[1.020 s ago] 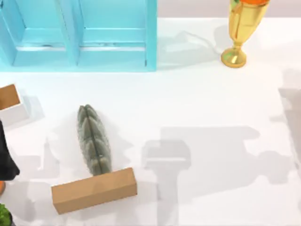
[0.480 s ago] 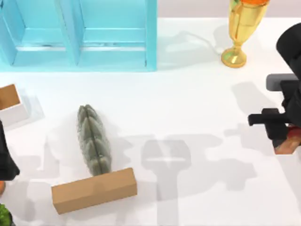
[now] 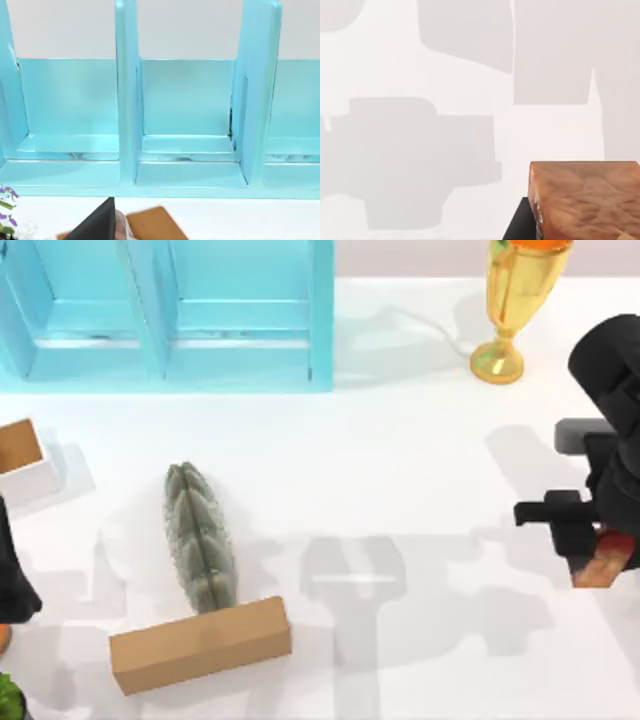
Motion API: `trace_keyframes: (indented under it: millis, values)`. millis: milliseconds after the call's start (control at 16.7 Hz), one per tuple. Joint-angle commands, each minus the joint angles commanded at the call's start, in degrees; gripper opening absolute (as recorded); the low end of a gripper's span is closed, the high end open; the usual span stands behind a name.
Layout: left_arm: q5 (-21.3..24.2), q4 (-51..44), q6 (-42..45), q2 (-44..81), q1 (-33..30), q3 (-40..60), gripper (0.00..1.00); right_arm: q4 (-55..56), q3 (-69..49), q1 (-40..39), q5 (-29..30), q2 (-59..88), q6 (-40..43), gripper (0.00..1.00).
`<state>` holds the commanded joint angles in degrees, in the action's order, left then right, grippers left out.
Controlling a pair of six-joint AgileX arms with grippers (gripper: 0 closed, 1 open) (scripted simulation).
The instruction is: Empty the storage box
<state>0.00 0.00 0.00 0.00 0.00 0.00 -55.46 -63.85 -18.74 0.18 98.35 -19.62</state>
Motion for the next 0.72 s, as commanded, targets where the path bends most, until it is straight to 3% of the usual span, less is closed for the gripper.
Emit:
trace_keyframes:
  millis: [720]
  values:
    - [0.00, 0.00, 0.00, 0.00, 0.00, 0.00, 1.00, 10.40, 5.95, -0.11, 0.01, 4.45, -0.18, 0.00]
